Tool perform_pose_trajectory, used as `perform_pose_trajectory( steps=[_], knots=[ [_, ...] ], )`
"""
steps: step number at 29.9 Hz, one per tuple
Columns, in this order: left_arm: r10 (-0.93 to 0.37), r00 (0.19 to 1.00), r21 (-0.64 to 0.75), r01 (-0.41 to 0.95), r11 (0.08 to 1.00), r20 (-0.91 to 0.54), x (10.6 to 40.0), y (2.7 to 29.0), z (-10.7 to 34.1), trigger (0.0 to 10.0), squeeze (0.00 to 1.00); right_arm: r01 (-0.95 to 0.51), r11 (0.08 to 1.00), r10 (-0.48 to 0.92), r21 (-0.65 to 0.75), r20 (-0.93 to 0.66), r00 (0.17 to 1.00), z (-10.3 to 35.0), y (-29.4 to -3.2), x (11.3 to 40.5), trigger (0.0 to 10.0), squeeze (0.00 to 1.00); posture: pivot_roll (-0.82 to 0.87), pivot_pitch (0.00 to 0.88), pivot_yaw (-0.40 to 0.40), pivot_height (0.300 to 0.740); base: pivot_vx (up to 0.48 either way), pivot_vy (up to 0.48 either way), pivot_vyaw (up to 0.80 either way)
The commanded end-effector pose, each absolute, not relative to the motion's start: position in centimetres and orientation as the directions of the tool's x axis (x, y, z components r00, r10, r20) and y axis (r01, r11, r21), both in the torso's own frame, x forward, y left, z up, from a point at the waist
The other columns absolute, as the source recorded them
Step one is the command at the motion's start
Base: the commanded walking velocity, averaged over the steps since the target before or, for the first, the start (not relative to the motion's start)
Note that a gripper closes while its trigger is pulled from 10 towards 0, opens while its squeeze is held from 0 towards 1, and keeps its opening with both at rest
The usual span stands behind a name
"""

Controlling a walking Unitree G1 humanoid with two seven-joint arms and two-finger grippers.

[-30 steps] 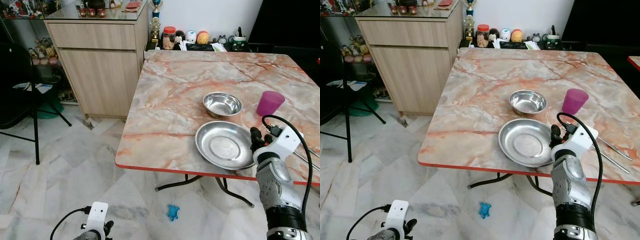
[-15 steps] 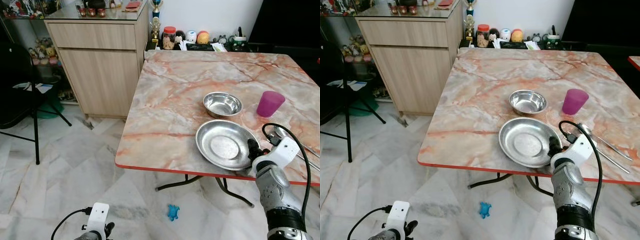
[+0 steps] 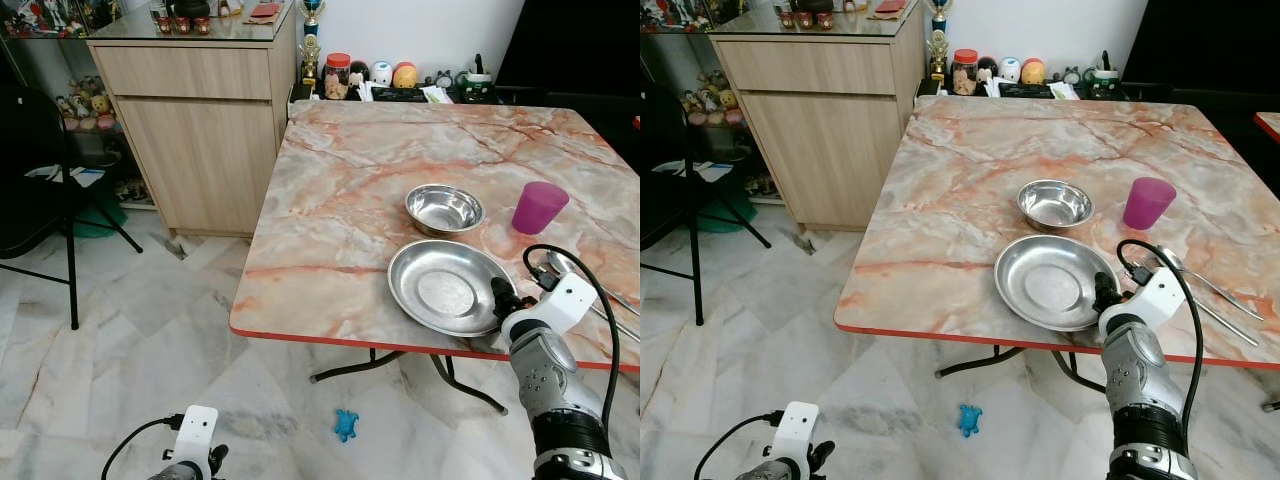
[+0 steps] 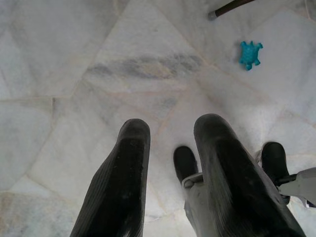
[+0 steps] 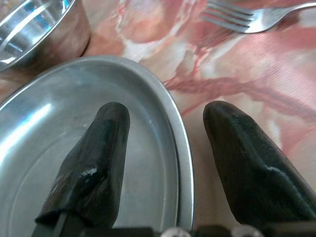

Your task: Setting the table

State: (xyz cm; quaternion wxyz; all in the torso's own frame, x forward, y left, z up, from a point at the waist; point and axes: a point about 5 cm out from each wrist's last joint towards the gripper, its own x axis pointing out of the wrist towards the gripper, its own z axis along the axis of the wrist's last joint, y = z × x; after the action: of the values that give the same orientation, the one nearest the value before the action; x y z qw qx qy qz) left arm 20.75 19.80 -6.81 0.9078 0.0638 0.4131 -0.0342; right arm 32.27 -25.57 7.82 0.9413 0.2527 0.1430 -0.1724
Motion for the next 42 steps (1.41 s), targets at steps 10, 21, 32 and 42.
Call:
perform_pose_trajectory(
  steps=[10, 21, 32, 42],
  knots=[
    [-0.023, 0.645, 0.104, 0.158, 0.982, -0.764, 20.4, 19.6, -7.0, 10.0, 0.0, 0.35, 0.802, -0.195, 0.483, -0.341, 0.919, 9.0, -24.2, 32.9, 10.0, 0.0, -0.01, 0.0, -0.003, 0.74, 0.0, 0.0, 0.0],
    [-0.04, 0.644, 0.099, 0.177, 0.979, -0.764, 20.5, 19.2, -7.0, 10.0, 0.0, 0.335, 0.803, -0.165, 0.493, -0.357, 0.92, 8.8, -23.0, 32.1, 10.0, 0.0, -0.01, 0.0, -0.002, 0.74, 0.0, 0.0, 0.0],
    [-0.043, 0.636, 0.1, 0.187, 0.977, -0.771, 20.3, 19.3, -7.1, 10.0, 0.0, 0.354, 0.789, -0.151, 0.502, -0.4, 0.904, 7.7, -22.3, 30.8, 10.0, 0.0, -0.01, 0.0, 0.0, 0.74, 0.0, 0.0, 0.0],
    [-0.046, 0.634, 0.101, 0.193, 0.976, -0.772, 20.4, 19.4, -7.1, 10.0, 0.0, 0.367, 0.764, -0.153, 0.531, -0.404, 0.902, 7.7, -22.1, 30.9, 10.0, 0.0, 0.0, 0.0, 0.003, 0.74, 0.0, 0.0, 0.0]
  ],
)
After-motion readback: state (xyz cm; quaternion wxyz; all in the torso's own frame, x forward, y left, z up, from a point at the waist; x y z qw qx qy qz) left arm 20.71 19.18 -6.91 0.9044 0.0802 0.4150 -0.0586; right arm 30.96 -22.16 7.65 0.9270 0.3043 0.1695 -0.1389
